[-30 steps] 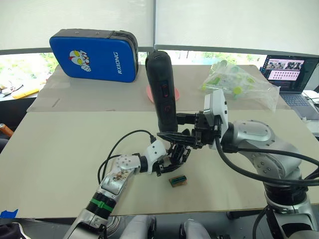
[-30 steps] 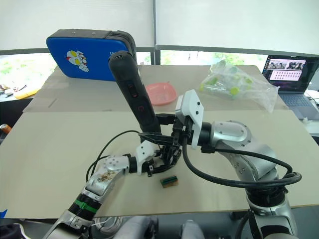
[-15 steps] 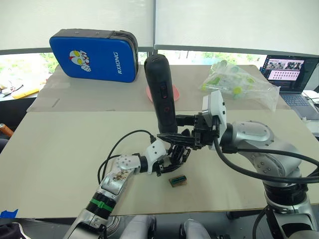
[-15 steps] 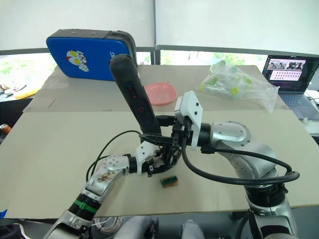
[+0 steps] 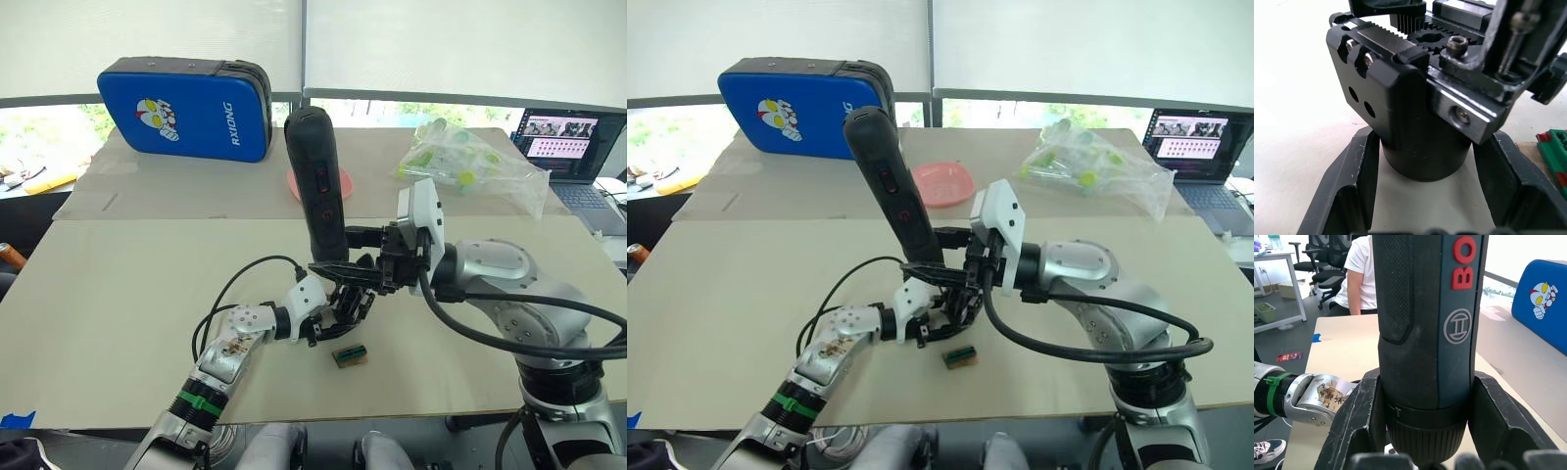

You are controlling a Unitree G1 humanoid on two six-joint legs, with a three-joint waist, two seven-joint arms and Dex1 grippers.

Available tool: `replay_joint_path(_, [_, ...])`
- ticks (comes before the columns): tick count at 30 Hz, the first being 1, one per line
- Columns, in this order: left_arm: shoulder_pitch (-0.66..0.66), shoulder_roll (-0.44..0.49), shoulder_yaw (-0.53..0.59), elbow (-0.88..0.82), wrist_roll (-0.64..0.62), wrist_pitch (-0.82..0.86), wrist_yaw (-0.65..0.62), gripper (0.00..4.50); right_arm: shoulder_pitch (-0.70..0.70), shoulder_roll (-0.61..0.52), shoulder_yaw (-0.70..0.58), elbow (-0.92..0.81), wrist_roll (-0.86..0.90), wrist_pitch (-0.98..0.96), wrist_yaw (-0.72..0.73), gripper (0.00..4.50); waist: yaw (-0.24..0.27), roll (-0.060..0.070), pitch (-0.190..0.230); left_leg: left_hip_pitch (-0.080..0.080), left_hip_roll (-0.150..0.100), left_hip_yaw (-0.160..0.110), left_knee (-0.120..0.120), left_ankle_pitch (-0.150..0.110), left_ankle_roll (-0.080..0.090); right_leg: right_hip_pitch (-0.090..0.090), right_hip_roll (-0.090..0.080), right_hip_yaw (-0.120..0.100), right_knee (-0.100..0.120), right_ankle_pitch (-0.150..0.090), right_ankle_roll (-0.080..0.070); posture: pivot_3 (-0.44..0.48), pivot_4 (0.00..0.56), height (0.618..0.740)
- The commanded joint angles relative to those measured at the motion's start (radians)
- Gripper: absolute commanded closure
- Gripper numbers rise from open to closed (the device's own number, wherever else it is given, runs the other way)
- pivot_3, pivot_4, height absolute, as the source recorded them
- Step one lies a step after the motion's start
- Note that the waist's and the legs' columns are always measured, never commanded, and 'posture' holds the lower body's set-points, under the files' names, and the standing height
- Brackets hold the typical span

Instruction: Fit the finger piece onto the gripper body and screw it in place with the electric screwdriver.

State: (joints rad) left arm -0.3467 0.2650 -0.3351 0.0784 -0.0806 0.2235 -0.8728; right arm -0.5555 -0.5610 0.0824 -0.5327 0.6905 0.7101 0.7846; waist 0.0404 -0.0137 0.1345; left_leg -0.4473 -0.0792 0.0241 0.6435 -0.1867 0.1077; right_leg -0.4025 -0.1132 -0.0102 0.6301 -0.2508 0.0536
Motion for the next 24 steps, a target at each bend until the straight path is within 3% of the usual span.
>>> replay_joint_path(1, [0.029, 0.006, -0.053, 0.029, 0.011, 0.044, -0.025, 2.21, 0.007, 0.005, -0.025, -0.035, 0.005, -0.037, 0.0, 2.6, 0.0, 0.0, 0.0, 0.0, 0.0, 0.0, 0.0, 0.0, 0.0, 0.0, 0.0, 0.0, 0.0, 0.0, 0.0, 0.0, 0.15, 0.74])
replay_joint_path(24, [0.033, 0.008, -0.053, 0.022, 0.008, 0.048, -0.026, 2.21, 0.028, 0.022, -0.035, -0.022, 0.014, -0.047, -0.009, 2.6, 0.0, 0.0, 0.0, 0.0, 0.0, 0.0, 0.0, 0.0, 0.0, 0.0, 0.0, 0.0, 0.0, 0.0, 0.0, 0.0, 0.15, 0.74])
